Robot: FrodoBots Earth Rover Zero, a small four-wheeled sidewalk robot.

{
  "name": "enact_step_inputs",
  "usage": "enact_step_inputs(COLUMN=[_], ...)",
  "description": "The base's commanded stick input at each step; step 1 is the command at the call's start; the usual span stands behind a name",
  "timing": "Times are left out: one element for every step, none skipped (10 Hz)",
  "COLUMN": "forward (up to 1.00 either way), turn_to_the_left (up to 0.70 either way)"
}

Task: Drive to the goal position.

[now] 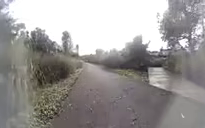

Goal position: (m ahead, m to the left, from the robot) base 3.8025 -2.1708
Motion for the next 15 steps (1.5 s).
enact_step_inputs(forward=[0.70,0.70,0.70,0.70,0.70,0.70,0.70,0.70,0.70,0.70,0.70,0.70,0.70,0.70,0.70], turn_to_the_left=[0.00,0.00,0.00,0.00,0.00,0.00,0.00,0.00,0.00,0.00,0.00,0.00,0.00,0.00,0.00])
